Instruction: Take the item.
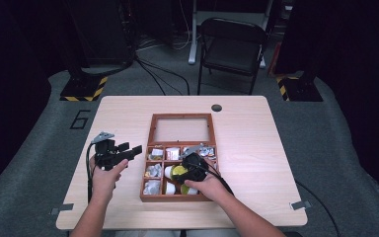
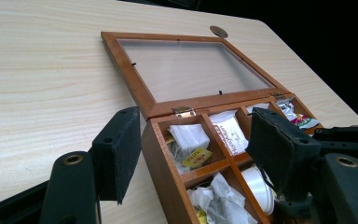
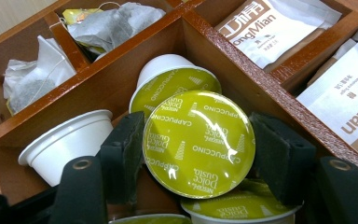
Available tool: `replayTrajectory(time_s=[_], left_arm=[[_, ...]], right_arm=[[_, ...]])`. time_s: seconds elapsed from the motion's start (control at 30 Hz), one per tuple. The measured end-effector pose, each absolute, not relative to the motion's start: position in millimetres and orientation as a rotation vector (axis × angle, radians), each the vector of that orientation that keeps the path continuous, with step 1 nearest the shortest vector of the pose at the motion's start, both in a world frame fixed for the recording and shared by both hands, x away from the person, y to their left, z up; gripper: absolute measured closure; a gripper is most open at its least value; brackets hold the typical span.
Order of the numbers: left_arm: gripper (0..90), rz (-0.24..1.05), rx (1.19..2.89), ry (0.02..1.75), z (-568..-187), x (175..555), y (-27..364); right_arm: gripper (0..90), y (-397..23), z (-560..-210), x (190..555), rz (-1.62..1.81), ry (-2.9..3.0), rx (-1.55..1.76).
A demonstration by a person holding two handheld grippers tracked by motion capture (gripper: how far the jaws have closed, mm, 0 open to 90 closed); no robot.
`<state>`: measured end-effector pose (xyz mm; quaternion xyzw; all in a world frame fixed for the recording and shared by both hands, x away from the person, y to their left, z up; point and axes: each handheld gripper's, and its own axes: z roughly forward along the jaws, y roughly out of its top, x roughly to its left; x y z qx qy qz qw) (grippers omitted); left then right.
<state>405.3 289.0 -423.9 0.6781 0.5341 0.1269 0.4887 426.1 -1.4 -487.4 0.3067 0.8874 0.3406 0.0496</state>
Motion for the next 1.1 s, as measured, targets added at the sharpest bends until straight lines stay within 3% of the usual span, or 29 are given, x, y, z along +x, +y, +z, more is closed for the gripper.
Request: replayTrajectory(time_s=[1.1], left_arm=[[34.8,0.313,1.639,1.31,-425.3,409.4,294.6]], right_arm=[[37.2,-22.2,-443.4,418.7,1.196,2.632,0.91]])
